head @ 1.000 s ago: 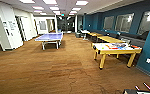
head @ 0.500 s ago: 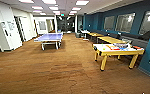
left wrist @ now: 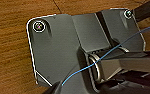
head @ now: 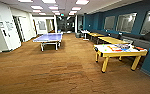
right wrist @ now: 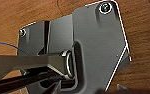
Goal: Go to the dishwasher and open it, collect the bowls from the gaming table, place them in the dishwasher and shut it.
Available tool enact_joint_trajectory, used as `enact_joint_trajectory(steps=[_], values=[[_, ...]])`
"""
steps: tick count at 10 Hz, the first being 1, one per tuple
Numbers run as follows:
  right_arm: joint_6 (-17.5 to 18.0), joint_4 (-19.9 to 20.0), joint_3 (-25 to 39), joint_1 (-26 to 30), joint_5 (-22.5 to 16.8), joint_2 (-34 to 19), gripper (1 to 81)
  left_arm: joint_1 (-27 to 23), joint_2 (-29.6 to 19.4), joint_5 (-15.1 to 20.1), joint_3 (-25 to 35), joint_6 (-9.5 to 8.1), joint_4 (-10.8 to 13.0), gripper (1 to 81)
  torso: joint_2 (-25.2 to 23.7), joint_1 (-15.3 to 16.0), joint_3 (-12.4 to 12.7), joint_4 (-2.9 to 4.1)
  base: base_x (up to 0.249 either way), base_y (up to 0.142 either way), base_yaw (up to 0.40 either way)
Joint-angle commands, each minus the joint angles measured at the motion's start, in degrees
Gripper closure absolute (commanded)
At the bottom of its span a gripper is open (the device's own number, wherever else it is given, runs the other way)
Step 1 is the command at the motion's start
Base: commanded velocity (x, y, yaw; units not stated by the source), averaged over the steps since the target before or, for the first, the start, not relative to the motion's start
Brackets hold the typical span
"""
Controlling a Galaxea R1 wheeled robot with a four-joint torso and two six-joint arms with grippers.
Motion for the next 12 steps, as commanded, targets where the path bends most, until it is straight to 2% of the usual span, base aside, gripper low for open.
enact_joint_trajectory(steps=[1, 12], values=[[-0.1, -0.25, 0.11, 2.35, -2.78, -0.49, 1.0, -2.44, -0.37, 2.95, 0.17, 0.04, 0.45, 1.0, 0.0, 0.0, 0.0, 0.0, 0.191, 0.0, 0.0], [-0.1, -0.24, 0.1, 2.35, -2.78, -0.49, 1.0, -2.52, -0.28, 2.95, 0.17, 0.12, 0.45, 1.0, 0.0, 0.0, 0.0, 0.0, 0.194, 0.0, 0.0]])
